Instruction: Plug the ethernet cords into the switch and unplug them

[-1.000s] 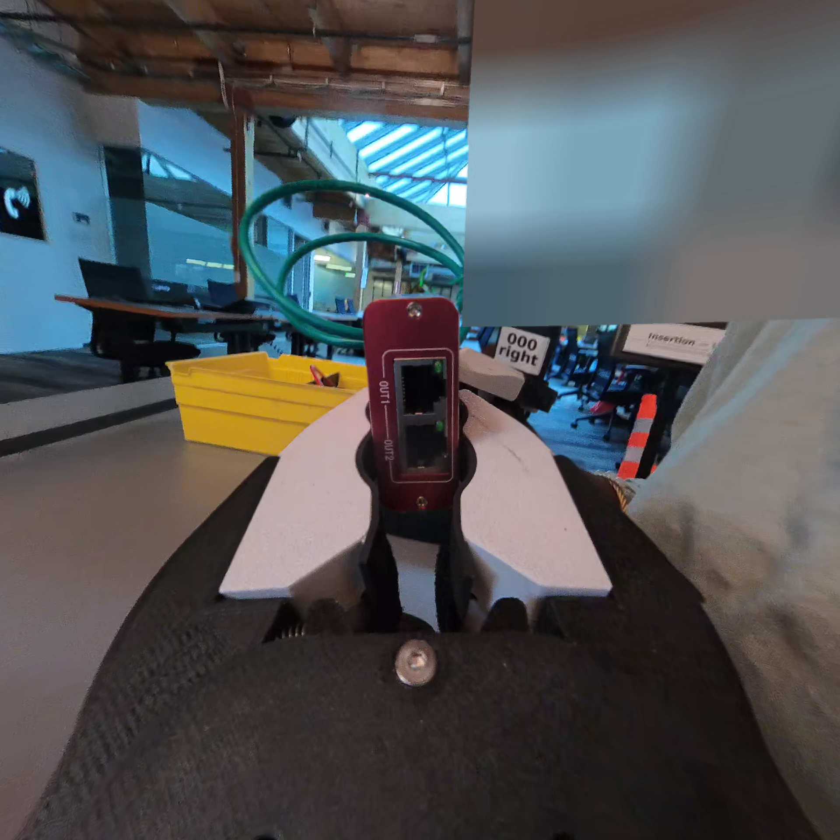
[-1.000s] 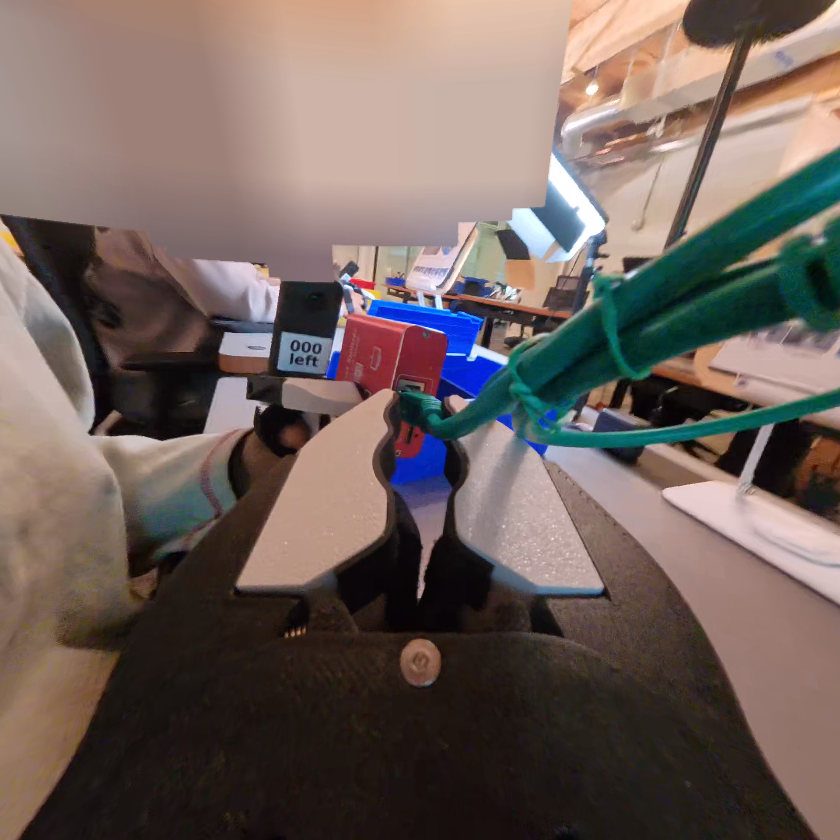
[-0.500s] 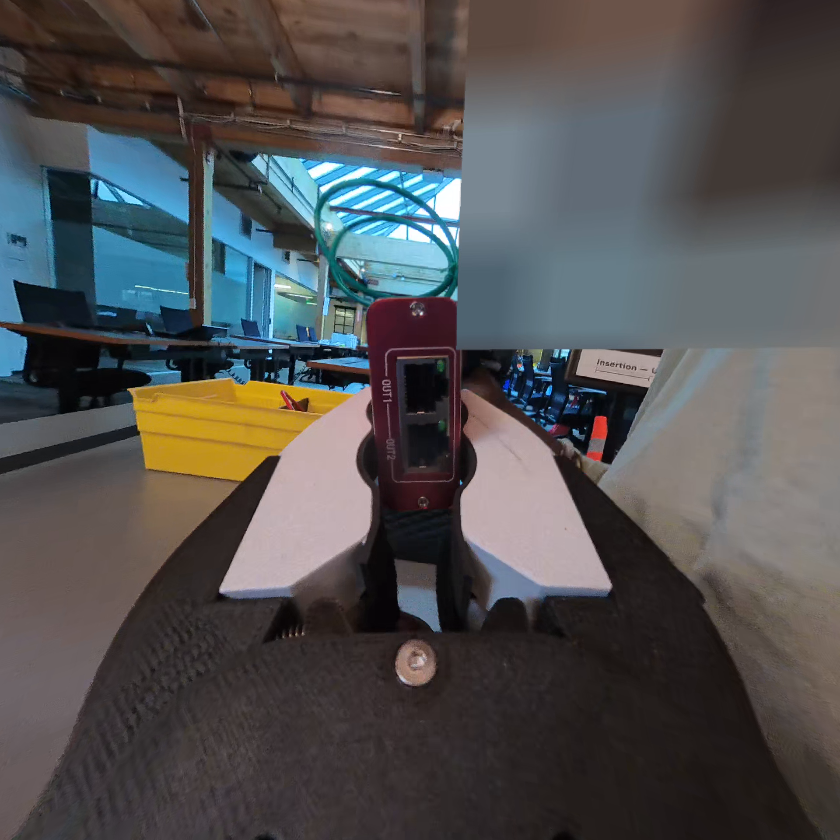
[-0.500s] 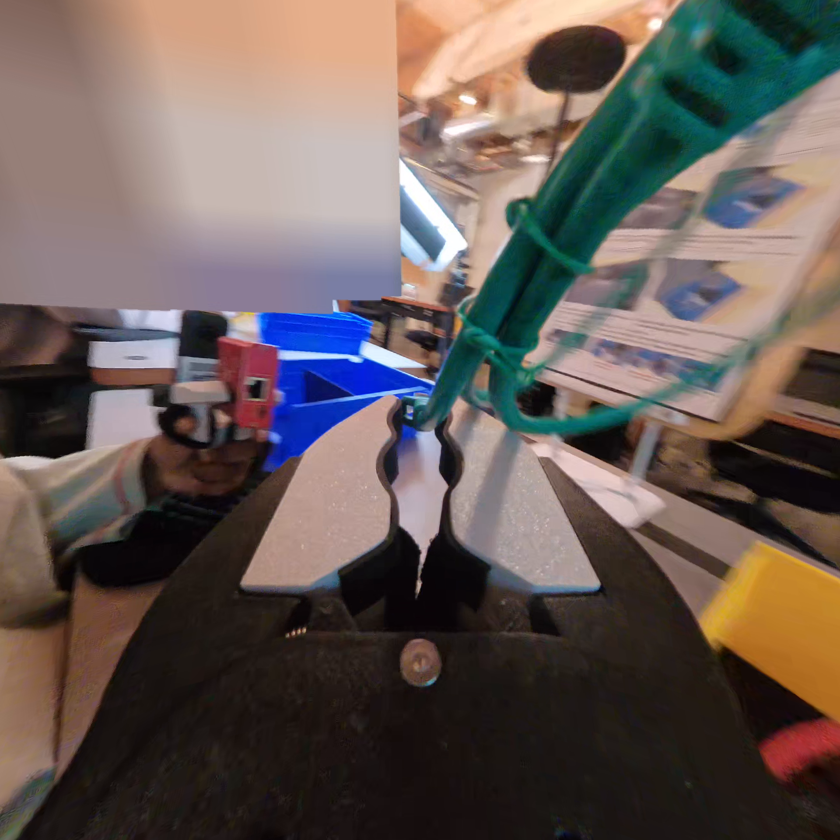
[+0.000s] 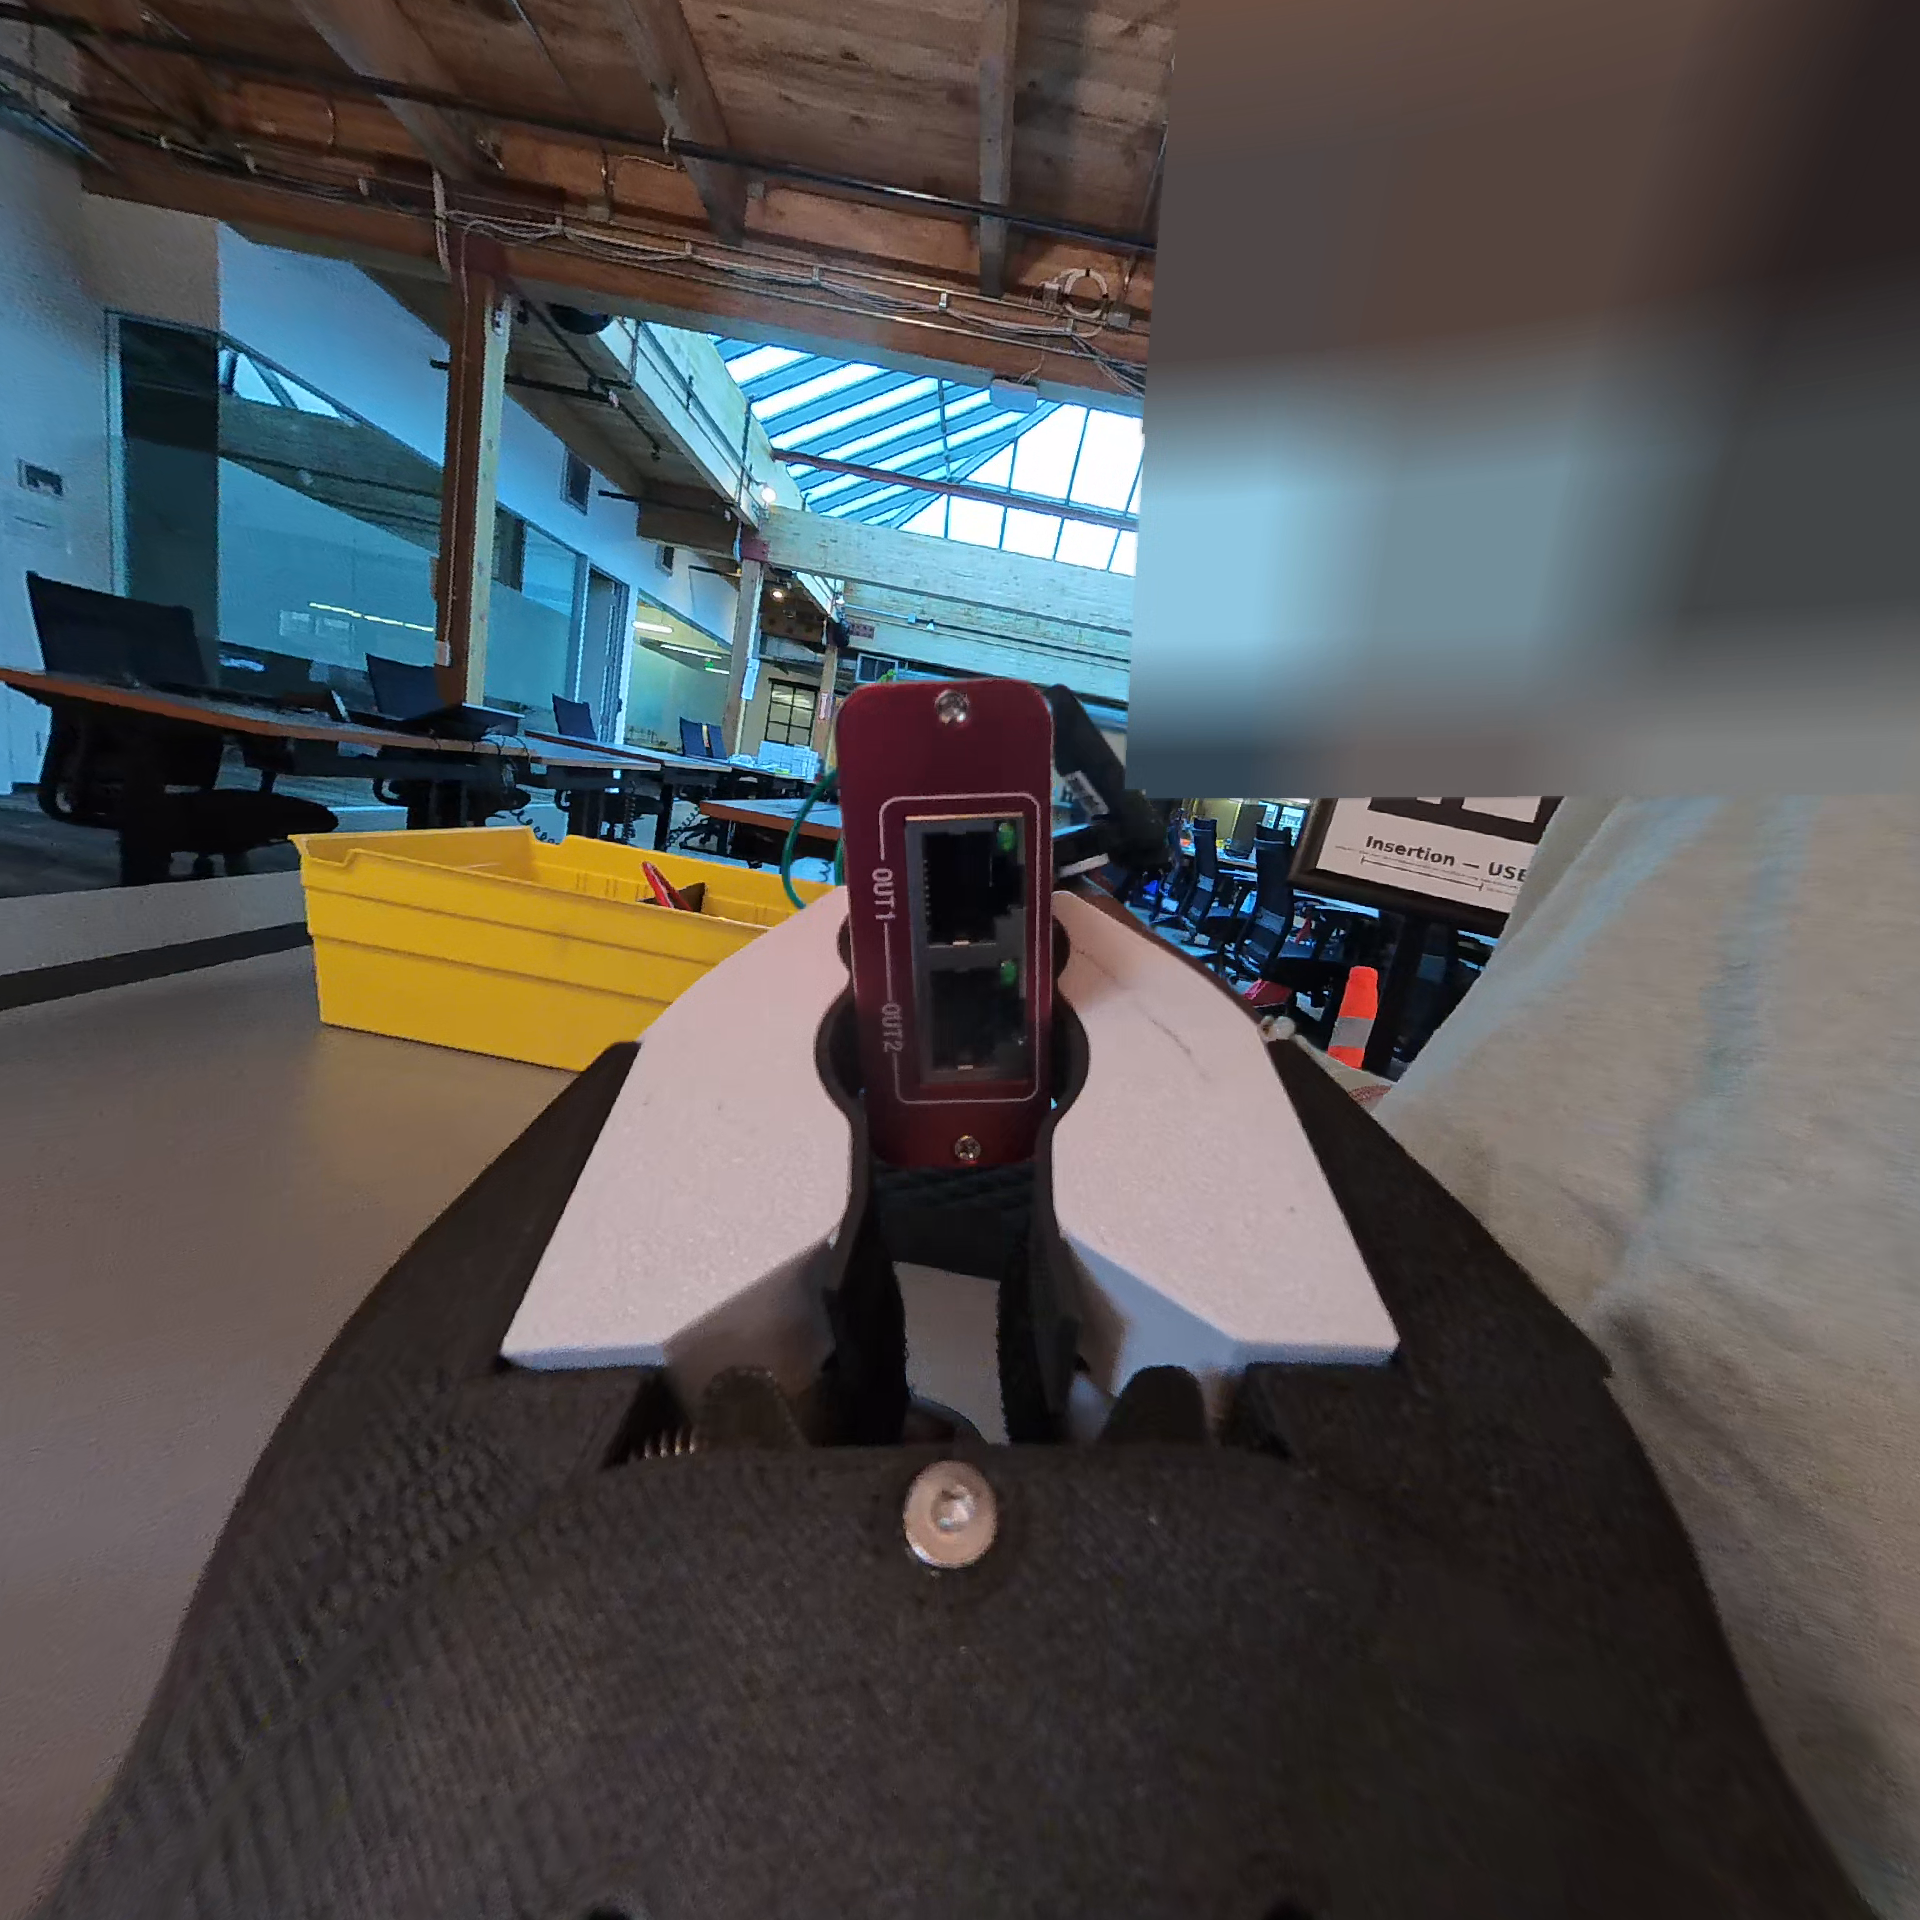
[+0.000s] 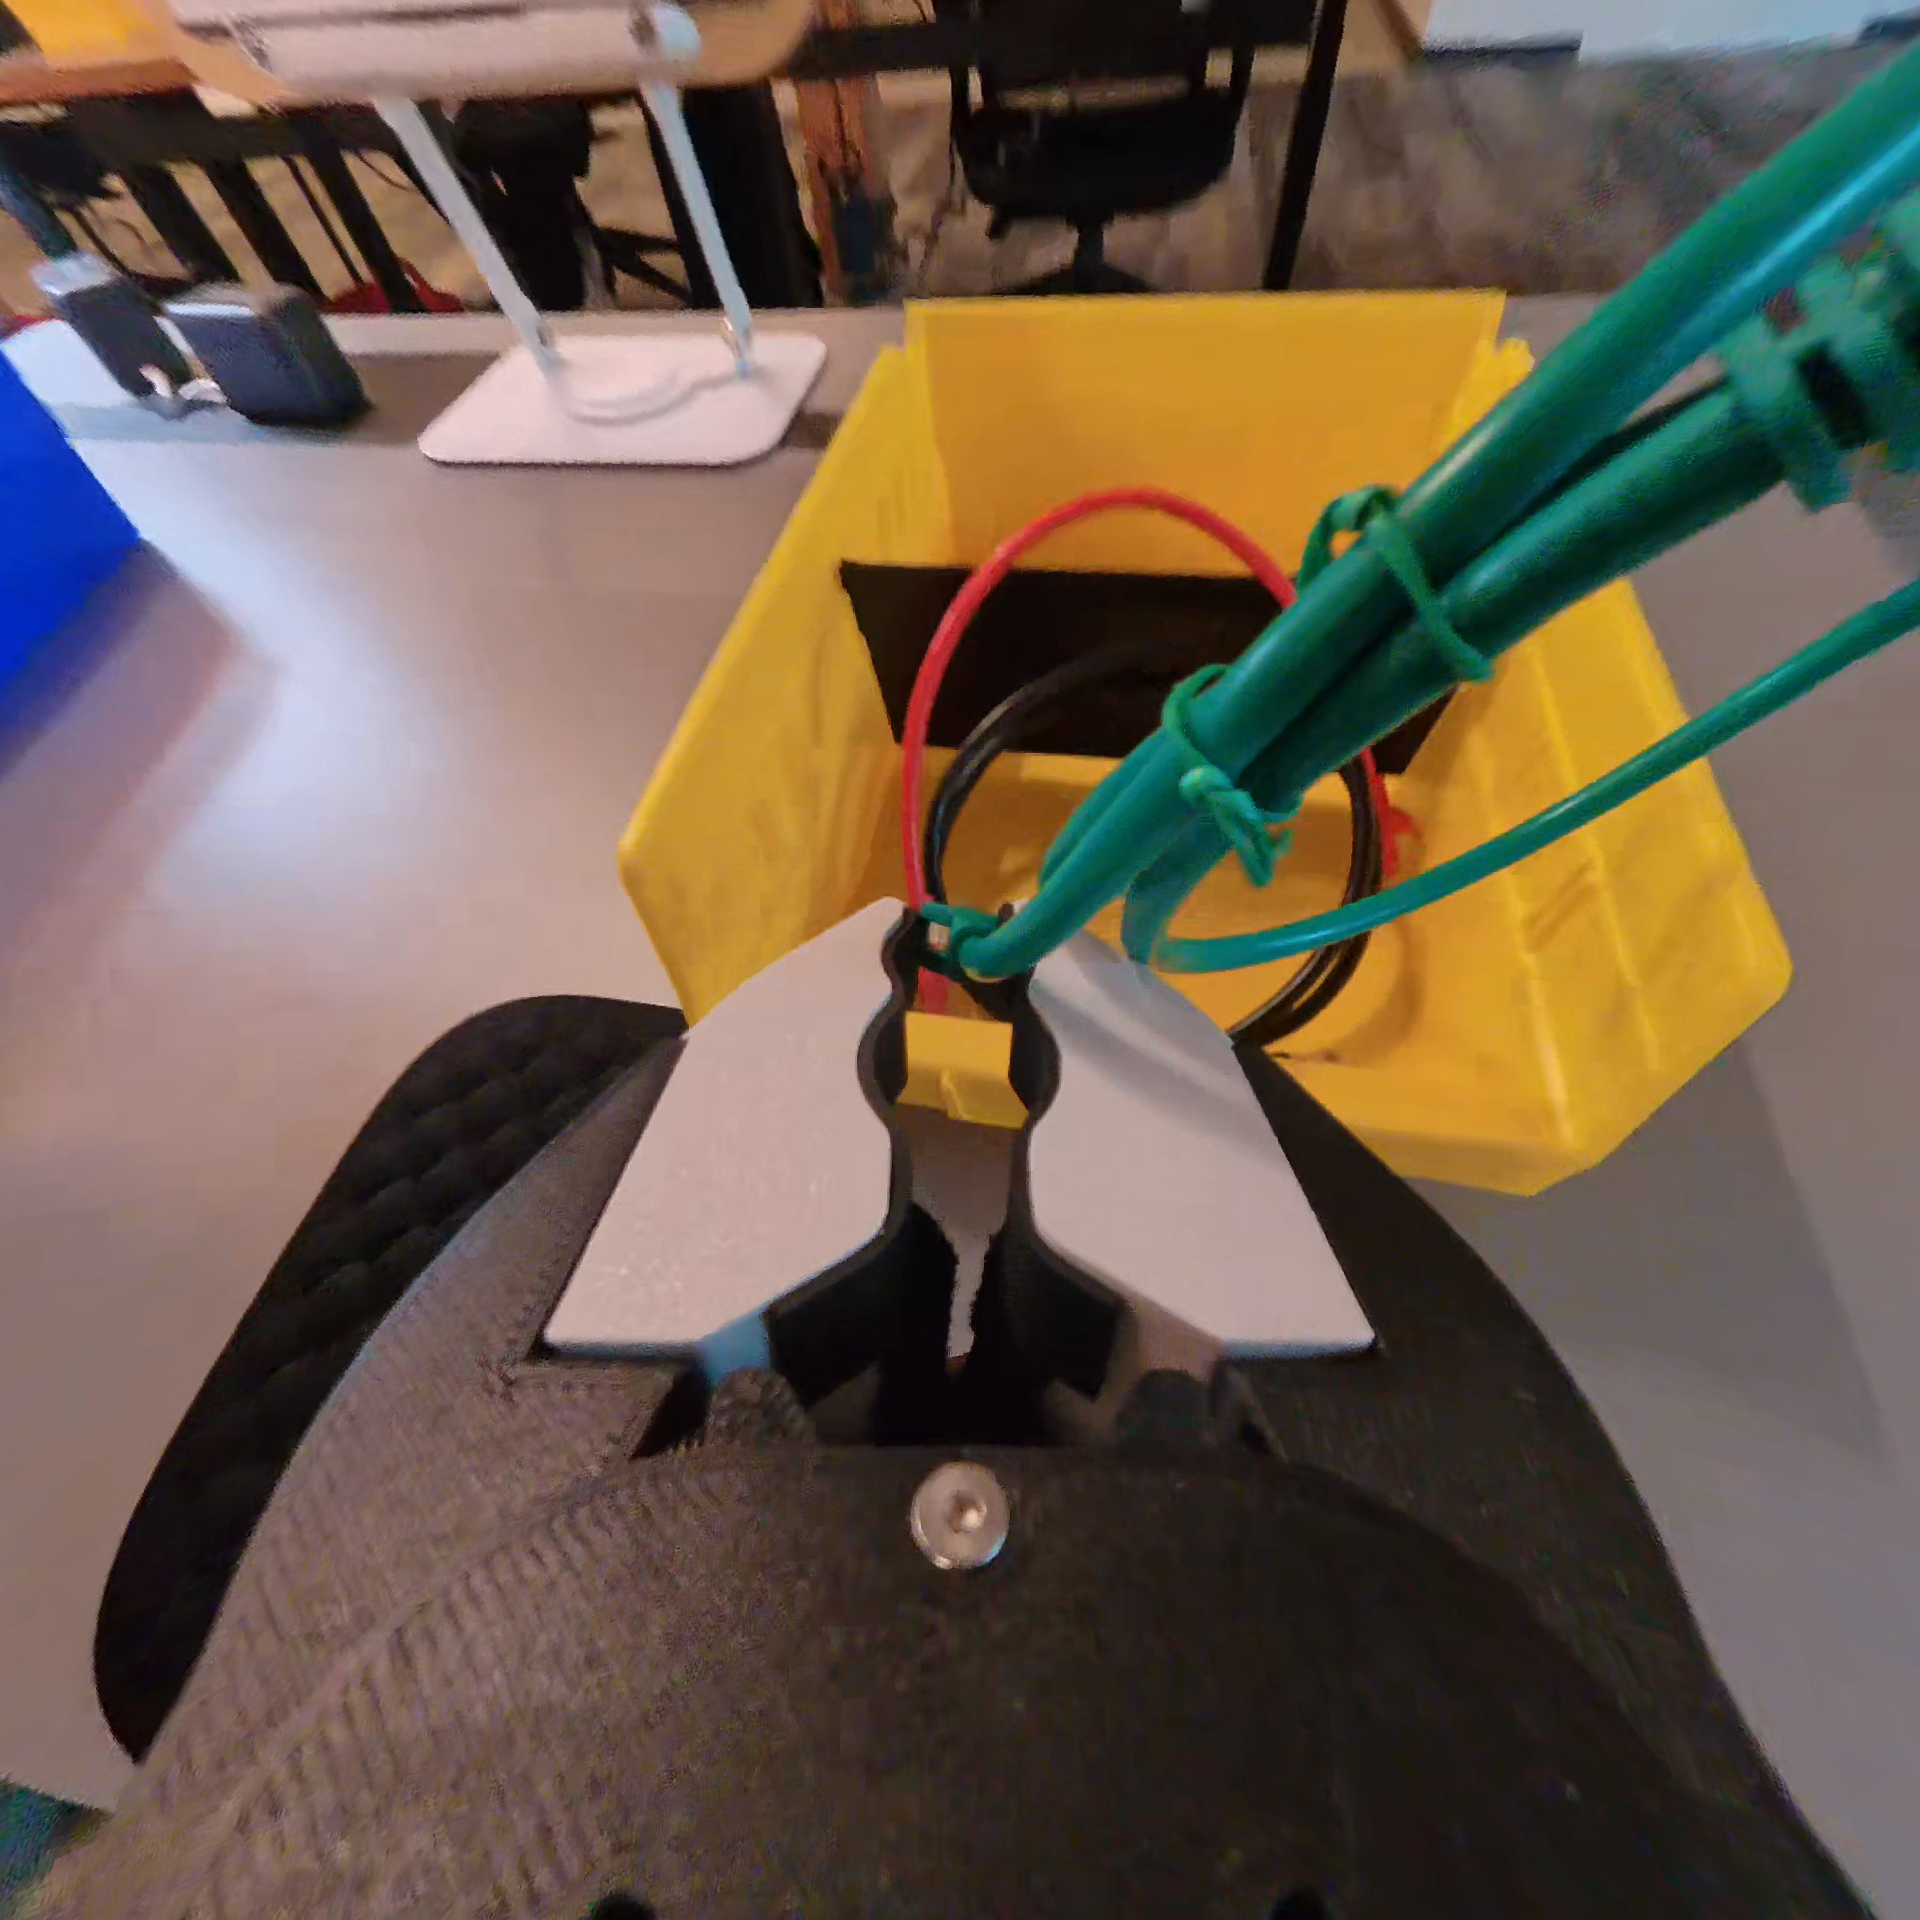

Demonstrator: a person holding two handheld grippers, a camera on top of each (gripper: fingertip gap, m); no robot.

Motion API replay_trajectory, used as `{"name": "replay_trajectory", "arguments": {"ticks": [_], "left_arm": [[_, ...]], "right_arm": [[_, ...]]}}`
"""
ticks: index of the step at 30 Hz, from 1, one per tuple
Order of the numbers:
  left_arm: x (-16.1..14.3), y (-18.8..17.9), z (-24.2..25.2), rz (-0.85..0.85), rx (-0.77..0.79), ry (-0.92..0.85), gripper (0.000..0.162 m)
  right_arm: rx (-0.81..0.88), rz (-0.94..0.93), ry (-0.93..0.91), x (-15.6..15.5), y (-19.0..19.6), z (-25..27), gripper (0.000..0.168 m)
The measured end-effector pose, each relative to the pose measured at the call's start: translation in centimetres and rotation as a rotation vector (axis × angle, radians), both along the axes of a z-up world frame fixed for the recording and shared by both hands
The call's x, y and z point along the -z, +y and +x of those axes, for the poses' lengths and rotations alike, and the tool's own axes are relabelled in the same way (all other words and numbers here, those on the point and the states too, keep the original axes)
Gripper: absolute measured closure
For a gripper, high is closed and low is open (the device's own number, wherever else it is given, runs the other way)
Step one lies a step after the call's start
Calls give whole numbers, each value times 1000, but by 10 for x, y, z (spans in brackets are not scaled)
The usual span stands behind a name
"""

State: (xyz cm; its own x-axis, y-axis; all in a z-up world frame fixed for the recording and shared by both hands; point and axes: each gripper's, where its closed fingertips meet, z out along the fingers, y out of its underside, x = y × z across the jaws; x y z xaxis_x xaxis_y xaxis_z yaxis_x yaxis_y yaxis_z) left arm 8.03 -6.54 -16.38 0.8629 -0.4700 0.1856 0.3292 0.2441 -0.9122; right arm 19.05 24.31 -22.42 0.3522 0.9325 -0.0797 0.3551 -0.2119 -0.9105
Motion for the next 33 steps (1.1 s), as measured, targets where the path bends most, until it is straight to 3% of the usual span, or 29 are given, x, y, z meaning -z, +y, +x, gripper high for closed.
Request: {"name": "replay_trajectory", "arguments": {"ticks": [6, 13, 21, 25, 29, 33], "left_arm": [[5, 3, 2, -29, 4, 16, 135], [5, 3, 1, -36, 5, 8, 135], [6, 3, -1, -46, 2, -7, 135], [9, 6, -7, -72, -18, -37, 135], [11, 7, -10, -91, -12, -68, 135], [12, 7, -2, -94, 12, -27, 135]], "right_arm": [[92, -46, -138, 26, 16, 5, 153], [-24, -12, -365, 38, -3, -24, 143], [-131, 116, -240, 9, -10, -54, 123], [-153, 176, -80, -15, -16, -62, 123], [-483, 156, 319, -68, -93, -82, 114], [-956, -122, 548, -96, -203, -85, 105]]}}
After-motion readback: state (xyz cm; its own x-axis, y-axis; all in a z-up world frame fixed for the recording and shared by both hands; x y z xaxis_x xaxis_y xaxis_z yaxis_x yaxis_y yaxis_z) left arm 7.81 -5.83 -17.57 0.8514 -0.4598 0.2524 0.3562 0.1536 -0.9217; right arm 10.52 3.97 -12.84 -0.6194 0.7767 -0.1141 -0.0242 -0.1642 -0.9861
